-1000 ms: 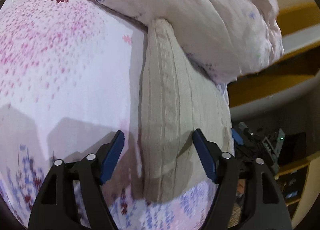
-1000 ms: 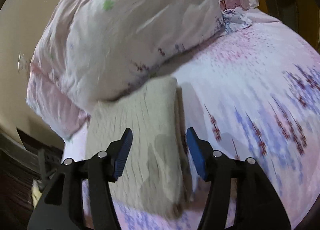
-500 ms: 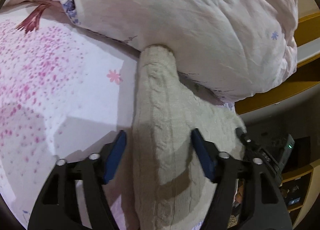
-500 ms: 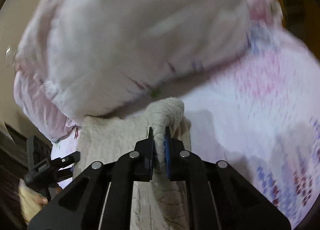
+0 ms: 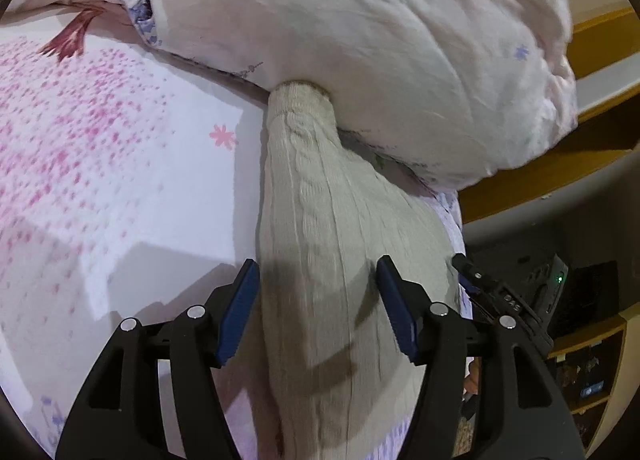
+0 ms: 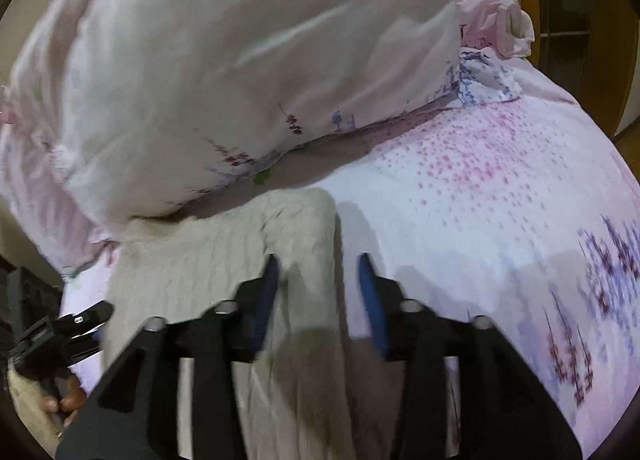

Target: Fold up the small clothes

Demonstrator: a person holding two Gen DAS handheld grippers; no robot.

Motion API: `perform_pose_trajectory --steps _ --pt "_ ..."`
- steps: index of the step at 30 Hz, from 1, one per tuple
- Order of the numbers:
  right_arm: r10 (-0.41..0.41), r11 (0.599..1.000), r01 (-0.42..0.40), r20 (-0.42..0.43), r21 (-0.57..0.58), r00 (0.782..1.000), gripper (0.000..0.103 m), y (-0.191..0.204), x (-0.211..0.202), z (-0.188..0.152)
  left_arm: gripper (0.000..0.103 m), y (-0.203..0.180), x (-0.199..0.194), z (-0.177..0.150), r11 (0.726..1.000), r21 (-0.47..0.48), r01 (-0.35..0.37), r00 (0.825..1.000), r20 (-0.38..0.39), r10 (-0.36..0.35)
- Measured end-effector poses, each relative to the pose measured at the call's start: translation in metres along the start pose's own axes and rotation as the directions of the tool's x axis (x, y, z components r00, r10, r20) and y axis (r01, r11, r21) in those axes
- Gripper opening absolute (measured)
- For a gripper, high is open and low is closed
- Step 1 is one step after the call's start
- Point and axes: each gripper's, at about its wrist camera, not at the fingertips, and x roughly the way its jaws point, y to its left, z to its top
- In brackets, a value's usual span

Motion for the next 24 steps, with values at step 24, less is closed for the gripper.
perform_pose_trajectory --steps 24 --pt "-0.186 0.971 0.199 0.107 -0.133 0.977 0.030 0.002 -0.039 -0.075 0.071 -0.040 0.004 -0.080 0.930 0.274 -0.246 0.969 0.061 0.239"
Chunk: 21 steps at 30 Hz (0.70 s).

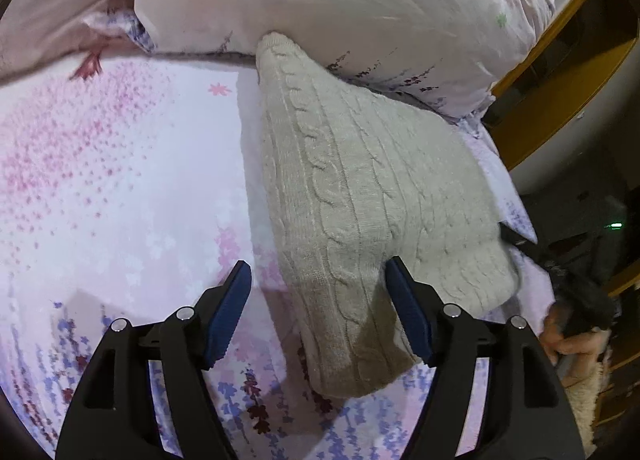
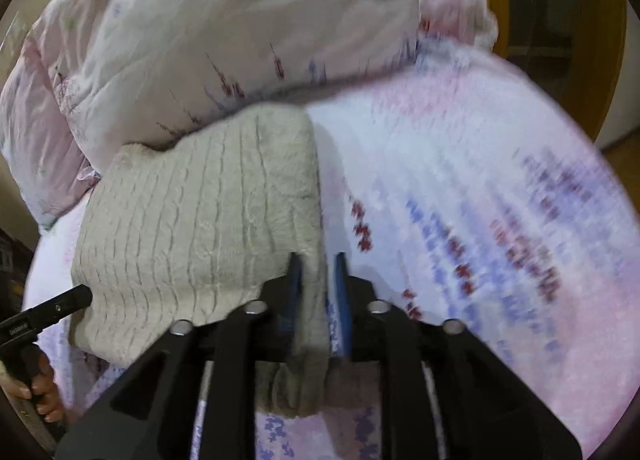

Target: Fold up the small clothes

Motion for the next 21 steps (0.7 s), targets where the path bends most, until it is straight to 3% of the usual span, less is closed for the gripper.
perform_pose_trajectory --steps 2,5,12,15,21 --pt "0.018 0.999 -0.017 0.058 -0.027 0.998 0.030 0.006 -0.017 -0.001 0.072 -0.004 0.000 -0.002 1.000 0.006 -0.011 1.000 0.003 0.011" --pt "0.088 0.994 -0.082 0.081 -0.075 0.993 0.030 0.018 -0.029 -0.004 0.073 -0.007 0.000 -0.005 1.000 0.017 -0.026 1.000 0.000 0.026" --pt "0.087 0.980 -0.083 0.014 -0.184 0.996 0.030 0.040 -0.016 -0.022 0.074 -0.013 0.004 -0.008 0.998 0.034 -0.047 0.999 -0.002 0.047" --pt "0.043 0.982 -0.049 -0.038 -0.182 0.998 0.031 0.037 -0.001 -0.030 0.075 -0.014 0.007 -0.010 0.998 0.041 -0.057 0.998 -0.002 0.057" --pt "0.073 0.987 -0.077 -0.037 -0.144 0.997 0.031 0.028 0.005 -0.035 0.076 -0.022 0.014 -0.013 0.993 0.071 -0.093 0.996 0.008 0.092"
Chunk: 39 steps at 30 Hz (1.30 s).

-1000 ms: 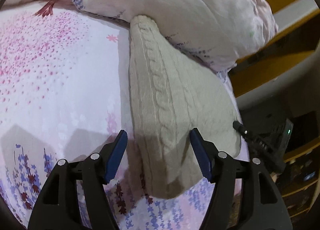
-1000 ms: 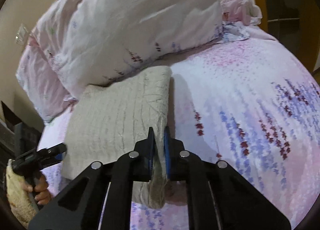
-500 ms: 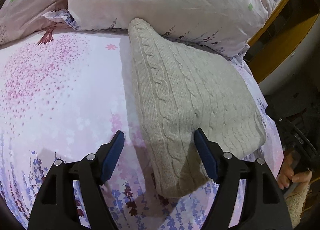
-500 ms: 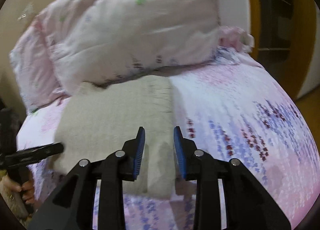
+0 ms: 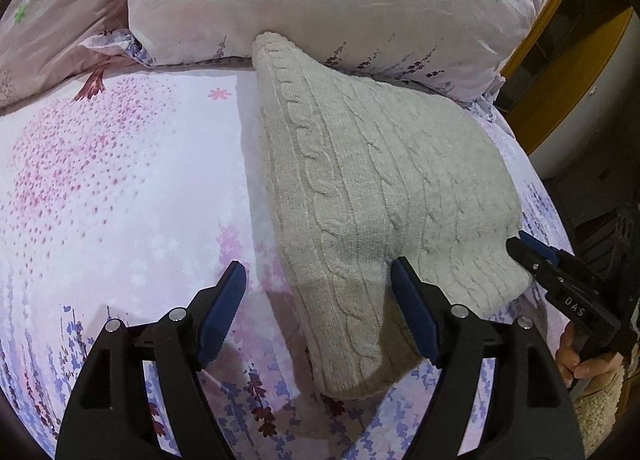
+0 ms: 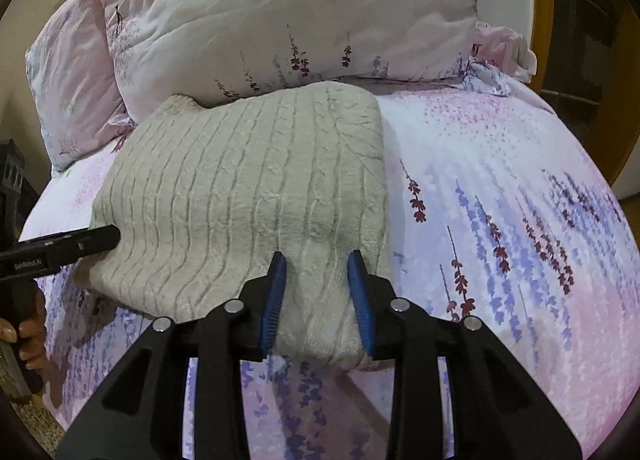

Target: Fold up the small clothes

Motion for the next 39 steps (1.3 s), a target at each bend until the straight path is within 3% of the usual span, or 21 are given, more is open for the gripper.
perform_pose_trajectory --steps 14,16,18,20,23,28,31,36,39 --pt "-0.005 1.000 0.005 -0.002 0.001 1.000 0.034 0.001 0.001 -0.001 0.077 -0.011 0.008 0.001 0.999 0.032 -0.043 0.999 0.013 0.043" --pt "0.004 1.000 -0.004 -0.014 0.009 1.000 0.039 0.001 -0.001 0.003 0.077 -0.006 0.005 0.003 1.000 0.001 -0.007 1.000 -0.003 0.007" --pt "0.086 0.995 -0.085 -0.020 0.050 0.996 0.058 -0.005 -0.008 0.011 0.077 0.007 -0.002 0.006 0.994 -0.068 0.086 0.996 -0.024 -0.088" --pt "0.132 0.986 -0.132 0.013 0.102 0.991 0.068 -0.014 -0.017 0.020 0.077 0.018 -0.009 0.010 0.983 -0.120 0.138 0.990 -0.010 -0.140" --pt "0.164 0.965 -0.169 0.045 0.202 0.986 0.075 -0.034 -0.018 0.038 0.077 0.035 -0.015 0.021 0.965 -0.194 0.174 0.984 0.011 -0.175" --pt "0.247 0.892 -0.220 -0.017 0.395 0.969 0.076 -0.074 0.020 0.058 0.077 0.052 -0.004 0.041 0.933 -0.292 0.212 0.975 -0.002 -0.222" --pt "0.333 0.846 -0.281 -0.037 0.453 0.942 0.075 -0.082 0.046 0.065 0.079 0.057 0.009 0.049 0.912 -0.334 0.238 0.966 -0.015 -0.257" --pt "0.399 0.834 -0.331 -0.068 0.441 0.914 0.073 -0.072 0.068 0.072 0.079 0.057 0.026 0.059 0.885 -0.364 0.290 0.948 -0.018 -0.318" --pt "0.428 0.833 -0.363 -0.069 0.418 0.901 0.070 -0.063 0.072 0.074 0.079 0.053 0.030 0.061 0.884 -0.353 0.305 0.945 -0.006 -0.328"
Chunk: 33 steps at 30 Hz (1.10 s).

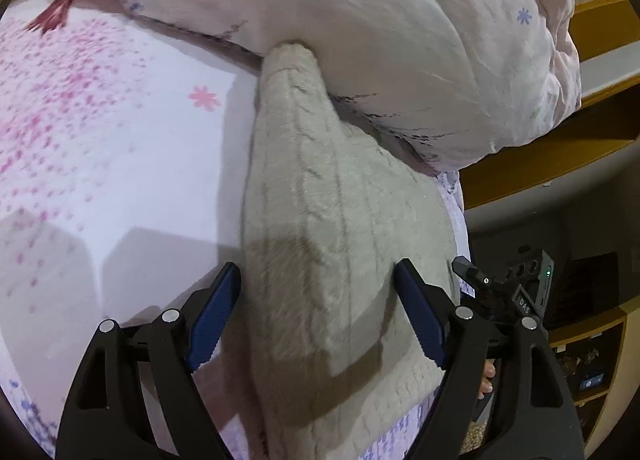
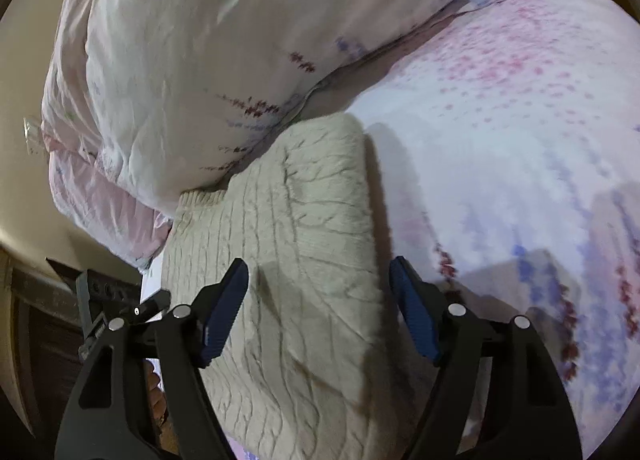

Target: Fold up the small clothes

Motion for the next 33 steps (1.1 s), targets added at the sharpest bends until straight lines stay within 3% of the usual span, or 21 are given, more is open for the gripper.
perform_pose_trajectory --steps 2,4,6,9,11,15,22,26,28,30,33 --pt "0.043 0.999 -0.044 -0.028 -0.004 0.999 0.063 0.003 0.009 -0.001 0.079 -0.002 0.003 0.000 1.000 0.000 0.016 1.000 -0.003 -0.016" --pt "0.032 0.999 -0.033 -0.018 -0.035 0.999 0.055 0.007 0.013 -0.005 0.079 -0.006 0.004 -0.001 1.000 0.010 0.005 1.000 0.006 -0.005" --pt "0.061 0.998 -0.061 -0.022 -0.015 0.998 0.034 0.005 0.013 -0.007 0.068 -0.008 0.007 -0.003 1.000 0.013 0.007 1.000 0.006 -0.007" --pt "0.120 0.992 -0.120 -0.001 0.024 0.993 0.028 0.006 0.005 -0.010 0.051 -0.005 -0.001 -0.004 0.999 0.019 0.044 0.999 0.014 -0.044" --pt "0.131 0.991 -0.132 0.018 0.020 0.991 0.027 0.015 0.000 -0.013 0.043 -0.003 -0.008 -0.002 0.996 0.019 0.084 0.996 0.003 -0.084" --pt "0.189 0.982 -0.188 0.041 -0.008 0.981 0.026 0.044 -0.010 -0.021 0.041 0.001 -0.034 -0.004 0.991 0.052 0.121 0.993 -0.011 -0.121" --pt "0.178 0.979 -0.179 -0.022 -0.101 0.984 0.025 0.107 0.031 -0.042 0.041 0.034 -0.096 0.006 0.996 0.070 0.061 0.997 0.049 -0.065" --pt "0.134 0.972 -0.138 -0.031 -0.192 0.990 0.025 0.143 0.067 -0.053 0.042 0.070 -0.121 0.017 1.000 0.012 0.022 0.996 0.087 -0.023" --pt "0.072 0.969 -0.078 -0.035 -0.234 0.997 0.028 0.153 0.083 -0.055 0.046 0.087 -0.116 0.022 0.999 -0.034 -0.009 0.995 0.100 0.012" --pt "0.006 0.973 -0.019 -0.058 -0.228 0.998 0.039 0.152 0.095 -0.053 0.051 0.104 -0.106 0.024 0.996 -0.088 -0.010 0.997 0.078 0.017" --pt "0.030 0.983 -0.040 -0.056 -0.179 0.998 0.044 0.140 0.083 -0.050 0.057 0.111 -0.107 0.022 0.994 -0.107 0.014 0.996 0.093 -0.004"
